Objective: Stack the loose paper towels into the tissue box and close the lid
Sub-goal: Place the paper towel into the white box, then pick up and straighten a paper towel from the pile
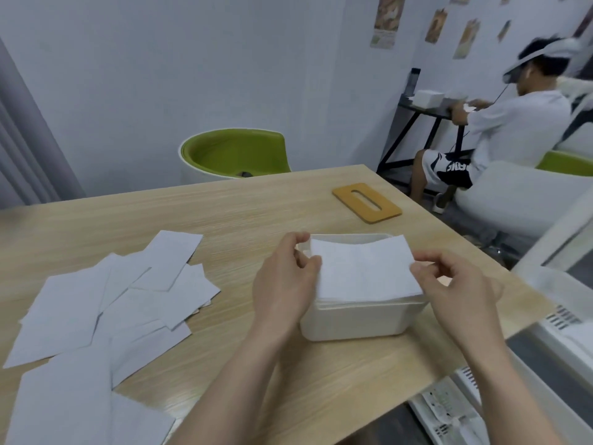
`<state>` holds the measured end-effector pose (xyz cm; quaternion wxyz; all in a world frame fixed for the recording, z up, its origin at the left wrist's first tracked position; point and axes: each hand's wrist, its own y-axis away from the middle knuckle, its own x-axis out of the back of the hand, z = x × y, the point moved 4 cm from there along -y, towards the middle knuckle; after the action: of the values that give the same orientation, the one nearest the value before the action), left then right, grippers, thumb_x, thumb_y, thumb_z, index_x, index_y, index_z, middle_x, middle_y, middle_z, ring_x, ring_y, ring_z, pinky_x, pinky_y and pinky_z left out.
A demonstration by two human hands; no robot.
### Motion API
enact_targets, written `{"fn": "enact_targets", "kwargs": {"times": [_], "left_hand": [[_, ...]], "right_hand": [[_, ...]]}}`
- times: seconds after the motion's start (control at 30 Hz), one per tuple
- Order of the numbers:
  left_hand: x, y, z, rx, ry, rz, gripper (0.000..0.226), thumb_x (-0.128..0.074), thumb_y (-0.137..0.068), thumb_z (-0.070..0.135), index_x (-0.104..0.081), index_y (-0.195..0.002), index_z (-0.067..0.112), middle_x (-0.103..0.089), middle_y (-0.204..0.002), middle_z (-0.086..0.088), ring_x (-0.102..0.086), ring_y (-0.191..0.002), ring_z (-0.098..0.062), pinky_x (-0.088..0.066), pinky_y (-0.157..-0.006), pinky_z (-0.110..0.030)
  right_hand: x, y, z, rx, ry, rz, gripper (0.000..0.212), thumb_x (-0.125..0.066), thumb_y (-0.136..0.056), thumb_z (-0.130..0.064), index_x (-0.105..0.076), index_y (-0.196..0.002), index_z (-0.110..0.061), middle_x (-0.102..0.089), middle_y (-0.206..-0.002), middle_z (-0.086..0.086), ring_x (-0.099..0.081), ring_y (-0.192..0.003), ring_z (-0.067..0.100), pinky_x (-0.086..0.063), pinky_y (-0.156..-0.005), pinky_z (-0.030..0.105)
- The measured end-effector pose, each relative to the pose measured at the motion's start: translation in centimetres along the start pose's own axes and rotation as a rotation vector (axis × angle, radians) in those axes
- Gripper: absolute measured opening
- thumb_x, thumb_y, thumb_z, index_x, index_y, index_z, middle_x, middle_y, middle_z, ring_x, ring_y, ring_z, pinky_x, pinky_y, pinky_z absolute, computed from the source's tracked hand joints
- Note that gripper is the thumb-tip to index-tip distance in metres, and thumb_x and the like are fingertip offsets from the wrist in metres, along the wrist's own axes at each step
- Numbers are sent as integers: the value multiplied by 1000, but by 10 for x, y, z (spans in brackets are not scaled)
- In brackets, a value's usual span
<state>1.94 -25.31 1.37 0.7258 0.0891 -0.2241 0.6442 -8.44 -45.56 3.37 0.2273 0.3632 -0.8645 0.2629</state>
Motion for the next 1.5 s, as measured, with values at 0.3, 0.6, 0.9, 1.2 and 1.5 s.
{"fn": "enact_targets", "kwargs": {"times": [0.3, 0.6, 0.9, 1.2, 1.5], "left_hand": [[-2, 6, 7, -123, -292, 8, 35, -51, -95, 30, -49, -129, 32, -63, -87, 11, -60, -84, -17, -44, -67, -35], [-4, 11, 10, -191, -461, 43, 21, -50, -95, 29, -61, -113, 28, -62, -100, 11, -57, -97, -16, -39, -66, -31], [-15, 34, 18, -650, -536, -244, 49, -31, -94, 56, -70, -112, 31, -66, -122, 11, -57, -117, -13, -32, -102, -44], [-21, 33, 9, -687, -669, -349, 41, -41, -93, 58, -64, -120, 35, -59, -131, 14, -49, -124, -12, -5, -113, -43], [-12, 37, 8, -665, -590, -340, 40, -51, -94, 48, -59, -129, 30, -52, -141, 5, -41, -134, -15, -1, -117, -44]], "right_hand": [[-6, -5, 9, 88, 203, 73, 12, -61, -89, -31, -61, -97, -40, -59, -76, -13, -48, -102, 21, -12, -71, 23], [-5, 2, 2, 186, 374, 101, 8, -65, -87, -26, -67, -93, -31, -59, -88, -15, -47, -98, 9, -14, -81, 26], [-23, 31, -5, 385, 372, -54, 51, -20, -99, -49, -70, -105, -39, -60, -118, -20, -47, -114, 1, -14, -97, 30], [-34, 36, 1, 321, 459, -140, 67, -4, -97, -52, -69, -111, -40, -63, -116, -22, -51, -116, 0, -10, -110, 36], [-31, 35, -7, 319, 450, -134, 63, -8, -94, -57, -65, -113, -39, -58, -116, -18, -46, -116, -1, -8, -109, 37]]}}
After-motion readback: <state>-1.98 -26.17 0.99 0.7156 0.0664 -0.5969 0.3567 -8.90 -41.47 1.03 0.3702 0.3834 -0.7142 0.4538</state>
